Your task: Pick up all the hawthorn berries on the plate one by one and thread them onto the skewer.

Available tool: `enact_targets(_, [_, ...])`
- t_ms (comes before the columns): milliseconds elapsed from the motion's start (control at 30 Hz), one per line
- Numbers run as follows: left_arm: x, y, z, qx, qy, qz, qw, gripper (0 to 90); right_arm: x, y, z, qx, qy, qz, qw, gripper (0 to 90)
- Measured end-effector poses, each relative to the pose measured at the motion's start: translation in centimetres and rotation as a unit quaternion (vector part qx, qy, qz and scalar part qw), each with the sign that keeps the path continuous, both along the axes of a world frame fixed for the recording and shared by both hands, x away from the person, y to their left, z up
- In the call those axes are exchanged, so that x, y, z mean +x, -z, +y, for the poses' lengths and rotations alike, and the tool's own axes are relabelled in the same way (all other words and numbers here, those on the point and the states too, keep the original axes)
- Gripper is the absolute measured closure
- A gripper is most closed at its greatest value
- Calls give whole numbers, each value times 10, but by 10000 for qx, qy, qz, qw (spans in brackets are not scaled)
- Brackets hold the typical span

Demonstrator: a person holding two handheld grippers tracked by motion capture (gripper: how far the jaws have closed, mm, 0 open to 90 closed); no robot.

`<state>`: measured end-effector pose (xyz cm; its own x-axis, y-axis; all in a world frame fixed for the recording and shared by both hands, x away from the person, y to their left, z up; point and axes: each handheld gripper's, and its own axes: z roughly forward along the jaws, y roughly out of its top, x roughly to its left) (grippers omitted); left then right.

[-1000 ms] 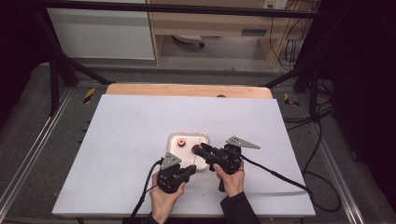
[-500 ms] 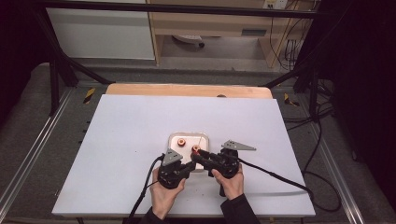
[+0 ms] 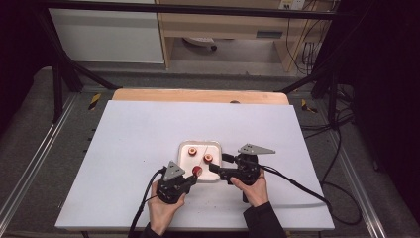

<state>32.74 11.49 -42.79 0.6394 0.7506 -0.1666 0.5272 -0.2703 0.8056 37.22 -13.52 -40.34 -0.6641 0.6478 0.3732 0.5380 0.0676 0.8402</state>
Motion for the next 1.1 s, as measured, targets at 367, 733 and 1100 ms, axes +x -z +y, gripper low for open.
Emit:
enact_targets(367, [-10, 6, 19, 214, 45, 3, 9998, 882, 17, 1, -10, -1410, -177, 184, 9897, 81])
enact_targets(733, [-18, 9, 28, 323, 135, -5, 9994, 883, 35, -3, 6, -2357, -520, 335, 9699, 65])
enact_targets(1100, [-20, 15, 38, 377, 63, 61, 9992, 882, 60, -6, 31, -2775, -672, 463, 9572, 70])
